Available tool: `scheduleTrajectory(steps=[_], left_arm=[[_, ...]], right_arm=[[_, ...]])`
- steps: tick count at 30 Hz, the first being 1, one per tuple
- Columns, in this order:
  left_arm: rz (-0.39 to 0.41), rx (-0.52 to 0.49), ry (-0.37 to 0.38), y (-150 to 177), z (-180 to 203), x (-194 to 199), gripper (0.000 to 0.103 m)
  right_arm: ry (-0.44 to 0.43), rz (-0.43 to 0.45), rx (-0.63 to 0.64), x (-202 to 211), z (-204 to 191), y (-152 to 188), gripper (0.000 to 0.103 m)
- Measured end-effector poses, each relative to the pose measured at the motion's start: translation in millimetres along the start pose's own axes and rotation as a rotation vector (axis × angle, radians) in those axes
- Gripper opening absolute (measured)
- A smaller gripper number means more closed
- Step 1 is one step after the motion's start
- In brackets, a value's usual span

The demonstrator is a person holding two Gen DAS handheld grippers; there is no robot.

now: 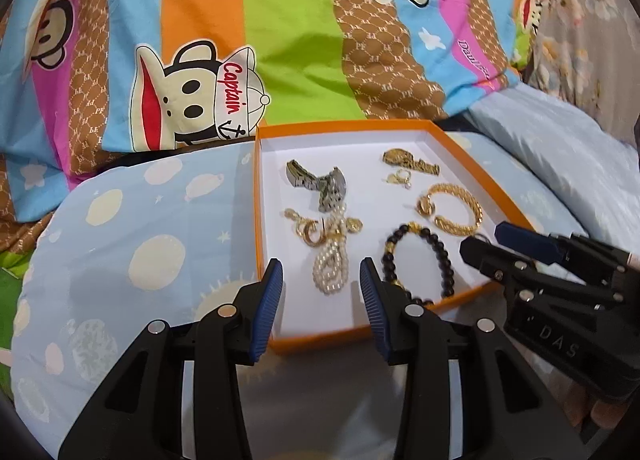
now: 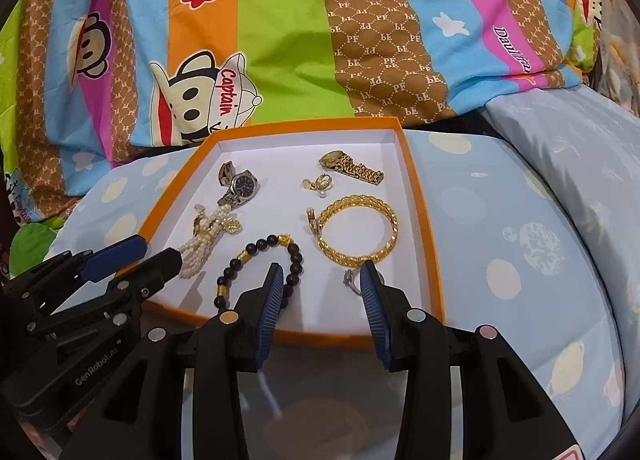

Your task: Organize jewelry

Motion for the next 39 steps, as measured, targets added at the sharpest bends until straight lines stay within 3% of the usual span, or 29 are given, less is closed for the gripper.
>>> scheduleTrajectory(steps=[9, 18, 23, 27, 32, 39], left_arm=[[-0.014, -0.012, 0.028, 33.0, 3.9, 33.7, 0.038], [-0.017, -0.039, 0.074, 89.3, 13.9, 93.6, 0.037], [-0.026, -0.033, 0.096, 112.9, 20.7, 119.0, 0.035], [-0.03, -0.011, 0.094, 112.2, 22.7, 129.2, 0.036], [0.023, -0.011, 0.047, 91.1, 25.3, 144.9, 0.044], [0.076, -0.049, -0.075, 87.0, 30.2, 148.4, 0.053]], right_arm=[[-0.025, -0.035, 0.01, 32.8, -9.4, 37.4, 0.039], [-0.084, -0.079, -0.027, 91.7, -22.9, 103.0, 0.039], [-0.059, -0.05, -0.015, 117.6, -28.8, 129.6, 0.039], [-0.052, -0.022, -0.042, 125.8, -27.3, 127.0, 0.041], [-0.041, 0.075, -0.114, 148.1, -21.8, 112.0, 0.057], [0.069, 0.148, -0.13, 147.4, -16.4, 115.4, 0.062]])
Point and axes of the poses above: each gripper's, at about its wrist camera, not at the fingertips, and x roughly against the way its jaws point, z to its right, y to its underside, the point moved 8 cm from there along -x, roughly the way its jaws point, and after that the axes turned 4 degrees about -x, right-handed, at the moved point
